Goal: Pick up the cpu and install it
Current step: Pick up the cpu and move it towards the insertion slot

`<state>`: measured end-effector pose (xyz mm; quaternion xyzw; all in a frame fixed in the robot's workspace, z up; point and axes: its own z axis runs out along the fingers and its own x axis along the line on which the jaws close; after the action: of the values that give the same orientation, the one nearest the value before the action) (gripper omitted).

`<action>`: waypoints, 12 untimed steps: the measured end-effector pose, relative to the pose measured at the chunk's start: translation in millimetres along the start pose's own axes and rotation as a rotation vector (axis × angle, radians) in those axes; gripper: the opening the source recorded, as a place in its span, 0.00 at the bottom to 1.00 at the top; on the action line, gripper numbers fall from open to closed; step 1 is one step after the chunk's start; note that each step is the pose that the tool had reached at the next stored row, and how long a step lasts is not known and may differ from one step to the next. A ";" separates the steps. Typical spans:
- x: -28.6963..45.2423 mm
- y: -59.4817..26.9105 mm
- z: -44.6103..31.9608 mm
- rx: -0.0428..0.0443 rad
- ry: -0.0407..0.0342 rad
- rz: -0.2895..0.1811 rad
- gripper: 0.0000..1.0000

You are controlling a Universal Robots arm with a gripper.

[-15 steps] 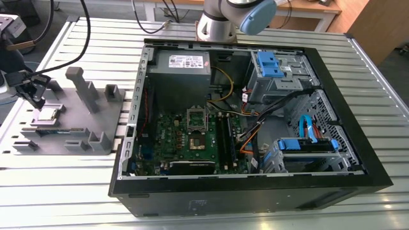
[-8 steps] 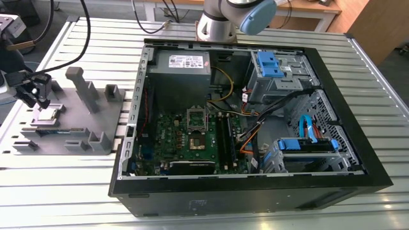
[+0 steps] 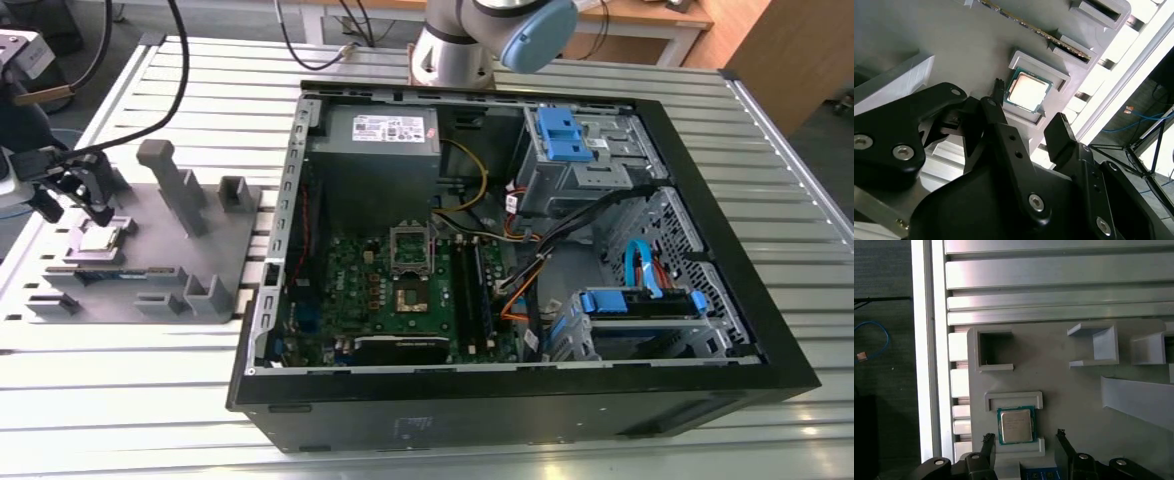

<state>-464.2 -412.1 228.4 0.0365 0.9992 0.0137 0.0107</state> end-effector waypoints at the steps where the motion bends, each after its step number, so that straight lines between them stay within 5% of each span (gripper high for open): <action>1: 0.0 0.0 0.0 0.0000 0.0000 0.000 0.59; 12: 0.3 -0.4 15.5 -0.0008 -0.0017 -0.010 0.59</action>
<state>-464.2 -412.1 213.0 0.0317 0.9993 0.0140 0.0116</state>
